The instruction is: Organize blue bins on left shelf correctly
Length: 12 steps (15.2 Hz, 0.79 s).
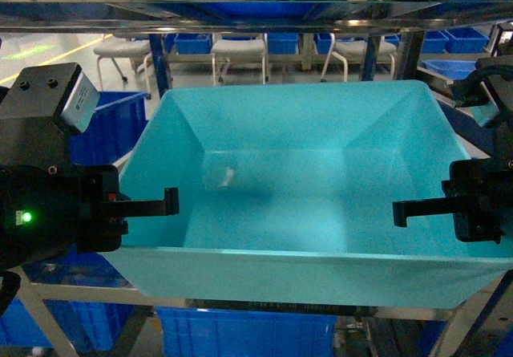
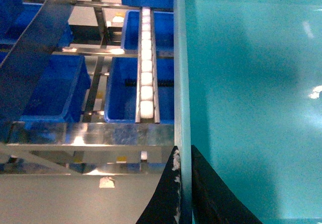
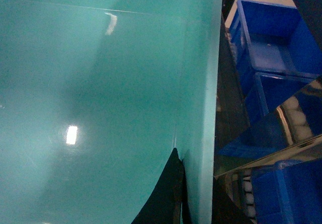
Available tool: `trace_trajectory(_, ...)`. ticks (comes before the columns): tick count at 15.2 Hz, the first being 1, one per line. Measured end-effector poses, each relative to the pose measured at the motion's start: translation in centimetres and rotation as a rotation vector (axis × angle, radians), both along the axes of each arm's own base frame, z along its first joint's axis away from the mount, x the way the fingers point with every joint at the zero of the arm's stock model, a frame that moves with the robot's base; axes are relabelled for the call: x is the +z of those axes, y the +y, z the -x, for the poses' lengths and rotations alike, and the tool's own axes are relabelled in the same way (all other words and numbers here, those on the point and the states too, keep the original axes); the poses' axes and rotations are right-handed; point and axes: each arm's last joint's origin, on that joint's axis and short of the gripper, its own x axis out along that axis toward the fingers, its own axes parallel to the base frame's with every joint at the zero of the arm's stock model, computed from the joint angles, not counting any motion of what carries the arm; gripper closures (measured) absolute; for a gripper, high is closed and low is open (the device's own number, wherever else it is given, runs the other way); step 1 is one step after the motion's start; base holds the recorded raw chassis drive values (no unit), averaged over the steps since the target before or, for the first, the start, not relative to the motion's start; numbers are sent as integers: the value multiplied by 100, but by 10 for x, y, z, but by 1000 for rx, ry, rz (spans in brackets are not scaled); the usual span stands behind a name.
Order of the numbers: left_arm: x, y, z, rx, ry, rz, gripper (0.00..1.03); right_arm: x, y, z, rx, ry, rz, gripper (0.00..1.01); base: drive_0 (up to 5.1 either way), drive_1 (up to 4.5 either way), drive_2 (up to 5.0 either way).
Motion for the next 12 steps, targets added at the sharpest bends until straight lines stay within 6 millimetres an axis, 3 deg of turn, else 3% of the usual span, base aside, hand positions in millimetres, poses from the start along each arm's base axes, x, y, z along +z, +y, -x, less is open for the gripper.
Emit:
trace_trajectory(8,0,0,0,-1,3,-1,101,0,-1,0,-2,0,0,99,9,9,9)
trace_trajectory(12,-1,0,0,1,5,-3,101,0,-1,0,-1,0,0,99,-381,-112,464)
